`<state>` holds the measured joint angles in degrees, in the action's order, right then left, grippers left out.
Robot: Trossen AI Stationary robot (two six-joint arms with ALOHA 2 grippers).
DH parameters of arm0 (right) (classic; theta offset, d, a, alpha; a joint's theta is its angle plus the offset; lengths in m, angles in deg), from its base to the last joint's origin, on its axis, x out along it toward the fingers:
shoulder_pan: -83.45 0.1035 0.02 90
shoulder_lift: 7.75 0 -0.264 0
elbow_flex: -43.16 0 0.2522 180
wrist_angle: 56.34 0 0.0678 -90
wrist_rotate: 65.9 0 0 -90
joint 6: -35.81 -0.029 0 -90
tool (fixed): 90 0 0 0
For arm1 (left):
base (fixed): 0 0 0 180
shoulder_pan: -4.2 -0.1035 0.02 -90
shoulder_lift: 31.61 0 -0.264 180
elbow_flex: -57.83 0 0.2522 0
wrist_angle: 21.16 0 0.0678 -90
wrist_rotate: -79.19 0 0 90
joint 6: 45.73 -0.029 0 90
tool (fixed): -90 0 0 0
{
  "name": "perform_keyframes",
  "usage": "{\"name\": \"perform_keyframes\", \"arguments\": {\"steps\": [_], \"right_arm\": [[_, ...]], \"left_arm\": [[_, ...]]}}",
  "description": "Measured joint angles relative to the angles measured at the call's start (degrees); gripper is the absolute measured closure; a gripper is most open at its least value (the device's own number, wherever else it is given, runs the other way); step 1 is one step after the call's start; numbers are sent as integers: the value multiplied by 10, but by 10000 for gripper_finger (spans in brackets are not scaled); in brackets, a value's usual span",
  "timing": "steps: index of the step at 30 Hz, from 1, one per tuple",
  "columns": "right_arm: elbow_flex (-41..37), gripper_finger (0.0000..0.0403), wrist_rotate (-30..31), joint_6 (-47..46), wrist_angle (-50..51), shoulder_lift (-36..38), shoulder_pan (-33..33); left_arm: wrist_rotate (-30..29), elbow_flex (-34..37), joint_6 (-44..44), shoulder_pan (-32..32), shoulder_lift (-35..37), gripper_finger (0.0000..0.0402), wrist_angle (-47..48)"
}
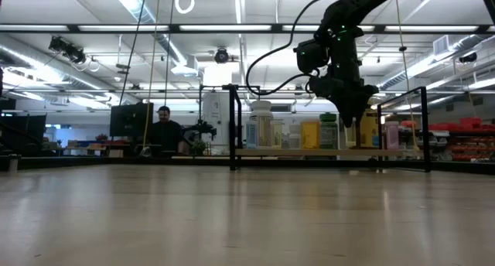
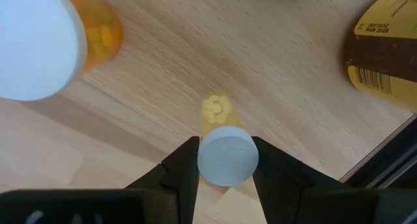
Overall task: Pick and place medicine bottles onto shelf by color
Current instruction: Put the small yellow pill bottle on the shelf
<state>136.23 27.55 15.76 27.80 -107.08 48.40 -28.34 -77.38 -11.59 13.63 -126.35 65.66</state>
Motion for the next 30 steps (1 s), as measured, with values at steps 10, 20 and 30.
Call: {"name": "perform_keyframes", "arguments": {"steps": [10, 20, 30], "right_arm": [[0, 259, 2, -18, -5, 0, 0], [0, 248, 2, -23, -9, 0, 0], [0, 247, 0, -27, -8, 0, 0]], "left_arm": [[0, 0, 13, 0, 0, 237, 0], [0, 0, 14, 1, 0, 237, 1], [1, 0, 14, 2, 0, 237, 8]]}}
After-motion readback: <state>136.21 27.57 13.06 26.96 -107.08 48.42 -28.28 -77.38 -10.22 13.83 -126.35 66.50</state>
